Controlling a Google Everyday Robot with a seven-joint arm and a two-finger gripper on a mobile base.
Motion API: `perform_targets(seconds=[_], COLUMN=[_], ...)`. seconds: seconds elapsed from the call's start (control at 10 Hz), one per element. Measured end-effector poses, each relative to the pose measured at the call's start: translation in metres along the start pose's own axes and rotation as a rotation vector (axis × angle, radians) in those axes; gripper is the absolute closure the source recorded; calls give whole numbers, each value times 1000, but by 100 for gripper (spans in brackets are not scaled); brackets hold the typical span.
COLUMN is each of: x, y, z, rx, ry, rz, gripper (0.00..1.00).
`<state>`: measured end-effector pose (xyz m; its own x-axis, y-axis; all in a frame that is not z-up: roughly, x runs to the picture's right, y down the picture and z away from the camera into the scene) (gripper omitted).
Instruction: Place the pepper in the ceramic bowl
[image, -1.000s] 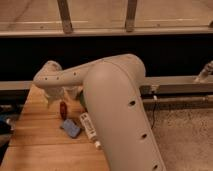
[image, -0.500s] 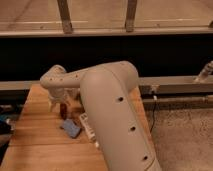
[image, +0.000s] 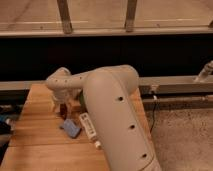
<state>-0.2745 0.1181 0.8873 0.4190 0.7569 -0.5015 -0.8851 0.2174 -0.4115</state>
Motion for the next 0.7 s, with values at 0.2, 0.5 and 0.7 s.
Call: perform_targets(seconds=[0.2,0.5,0.7], x=[2,7,8], y=[2,-2,-7], z=[9,14,13], rx=[-6,-8,-8], ry=[19,31,31], rz=[-2,1,4], gripper=[35,52,74])
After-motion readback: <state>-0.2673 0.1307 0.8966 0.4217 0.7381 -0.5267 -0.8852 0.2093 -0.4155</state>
